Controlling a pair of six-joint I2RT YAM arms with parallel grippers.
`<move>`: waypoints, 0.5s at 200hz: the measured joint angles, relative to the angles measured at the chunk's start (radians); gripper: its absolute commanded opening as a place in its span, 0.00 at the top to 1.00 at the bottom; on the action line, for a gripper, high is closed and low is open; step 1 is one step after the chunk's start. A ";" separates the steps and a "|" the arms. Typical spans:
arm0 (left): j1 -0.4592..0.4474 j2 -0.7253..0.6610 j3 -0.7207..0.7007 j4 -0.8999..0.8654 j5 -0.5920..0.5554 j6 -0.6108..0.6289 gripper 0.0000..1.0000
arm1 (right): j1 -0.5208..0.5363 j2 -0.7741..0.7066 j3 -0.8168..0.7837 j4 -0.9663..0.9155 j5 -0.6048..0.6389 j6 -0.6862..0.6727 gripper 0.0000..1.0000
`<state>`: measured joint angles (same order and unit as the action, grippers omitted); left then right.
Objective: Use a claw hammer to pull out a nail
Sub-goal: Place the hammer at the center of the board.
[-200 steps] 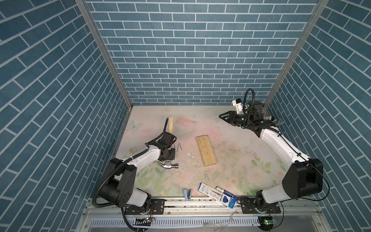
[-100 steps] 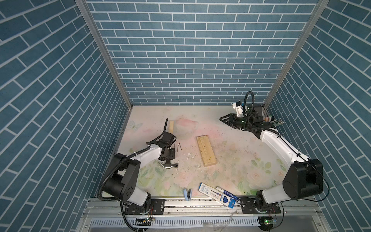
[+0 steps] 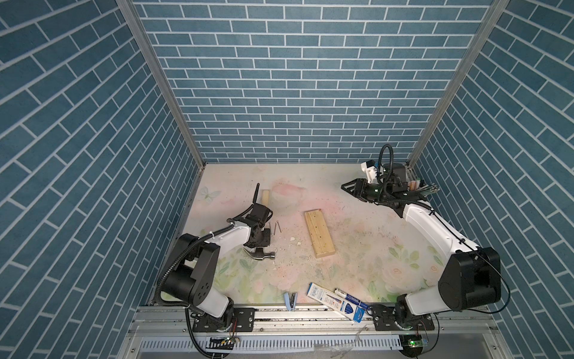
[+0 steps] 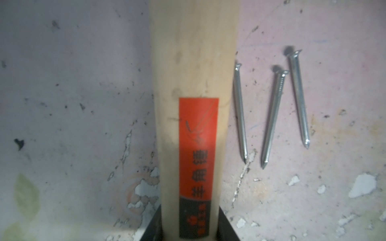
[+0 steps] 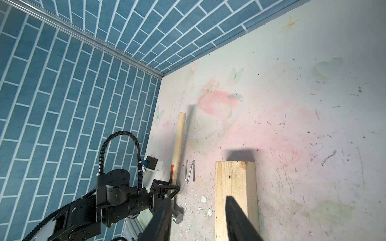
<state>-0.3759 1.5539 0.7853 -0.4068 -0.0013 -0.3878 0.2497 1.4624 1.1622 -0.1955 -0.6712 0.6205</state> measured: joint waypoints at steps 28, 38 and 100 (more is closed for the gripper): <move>0.003 0.008 0.006 0.009 -0.005 -0.001 0.93 | -0.002 -0.001 0.000 0.001 0.004 0.000 0.57; 0.003 0.010 0.007 0.010 -0.005 -0.001 0.87 | -0.002 -0.001 0.000 0.001 0.005 0.000 0.57; 0.003 0.010 0.007 0.010 -0.007 -0.001 0.72 | -0.006 -0.002 0.000 0.001 0.006 0.000 0.57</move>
<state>-0.3725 1.5642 0.7925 -0.3973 -0.0086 -0.3889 0.2440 1.4605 1.1622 -0.1944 -0.6651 0.6205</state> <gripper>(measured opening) 0.345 0.433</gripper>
